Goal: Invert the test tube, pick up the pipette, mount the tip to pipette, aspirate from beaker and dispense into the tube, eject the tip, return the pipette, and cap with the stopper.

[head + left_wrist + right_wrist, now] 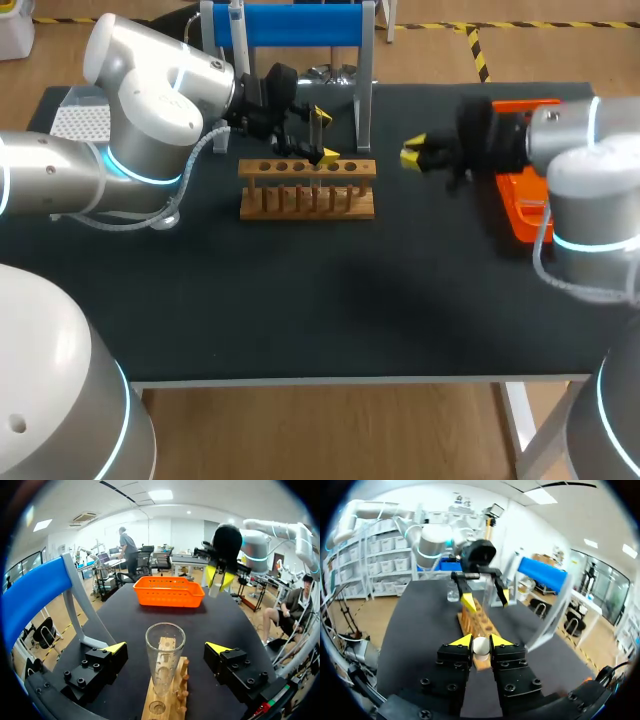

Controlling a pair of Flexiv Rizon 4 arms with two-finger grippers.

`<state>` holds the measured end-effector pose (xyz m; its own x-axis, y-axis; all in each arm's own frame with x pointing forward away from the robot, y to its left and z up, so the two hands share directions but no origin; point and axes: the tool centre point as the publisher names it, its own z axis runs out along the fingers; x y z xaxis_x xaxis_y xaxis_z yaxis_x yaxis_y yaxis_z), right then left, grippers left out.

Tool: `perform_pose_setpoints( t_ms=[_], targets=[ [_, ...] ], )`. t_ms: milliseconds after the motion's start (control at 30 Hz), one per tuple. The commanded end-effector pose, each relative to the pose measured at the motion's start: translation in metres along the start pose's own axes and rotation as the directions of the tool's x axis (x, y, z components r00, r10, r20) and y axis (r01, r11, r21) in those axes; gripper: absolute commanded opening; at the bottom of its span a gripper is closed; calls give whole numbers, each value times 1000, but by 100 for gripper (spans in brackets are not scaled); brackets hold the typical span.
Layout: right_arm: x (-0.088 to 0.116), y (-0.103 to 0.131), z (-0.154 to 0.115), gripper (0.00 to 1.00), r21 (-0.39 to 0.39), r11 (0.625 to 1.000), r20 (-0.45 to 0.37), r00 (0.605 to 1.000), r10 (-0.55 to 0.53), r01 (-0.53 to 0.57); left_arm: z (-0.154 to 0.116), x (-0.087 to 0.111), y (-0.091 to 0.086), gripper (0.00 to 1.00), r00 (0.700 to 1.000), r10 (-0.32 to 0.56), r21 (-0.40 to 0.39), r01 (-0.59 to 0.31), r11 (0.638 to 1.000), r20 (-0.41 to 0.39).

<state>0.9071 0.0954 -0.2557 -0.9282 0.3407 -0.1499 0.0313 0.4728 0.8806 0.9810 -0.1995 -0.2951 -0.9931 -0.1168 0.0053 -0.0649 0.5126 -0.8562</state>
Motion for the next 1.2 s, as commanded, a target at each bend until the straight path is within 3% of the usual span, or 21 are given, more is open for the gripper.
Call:
perform_pose_setpoints(
  t_ms=[33, 500, 1200],
  targets=[
    [-9, 25, 5, 0, 80, 997, -216, 976, -6, 24, 0, -1, -1, 100, 1000, -1, -3, 1, 1000, -4],
    [-26, 65, 37, 0, 99, 994, -336, 942, -17, 54, 0, -1, -1, 100, 1000, -1, -3, 1, 1000, -4],
    [-21, 98, 71, 0, 118, 990, -413, 910, -26, 82, 0, -1, -1, 100, 1000, -1, -3, 1, 1000, -4]
  ],
)
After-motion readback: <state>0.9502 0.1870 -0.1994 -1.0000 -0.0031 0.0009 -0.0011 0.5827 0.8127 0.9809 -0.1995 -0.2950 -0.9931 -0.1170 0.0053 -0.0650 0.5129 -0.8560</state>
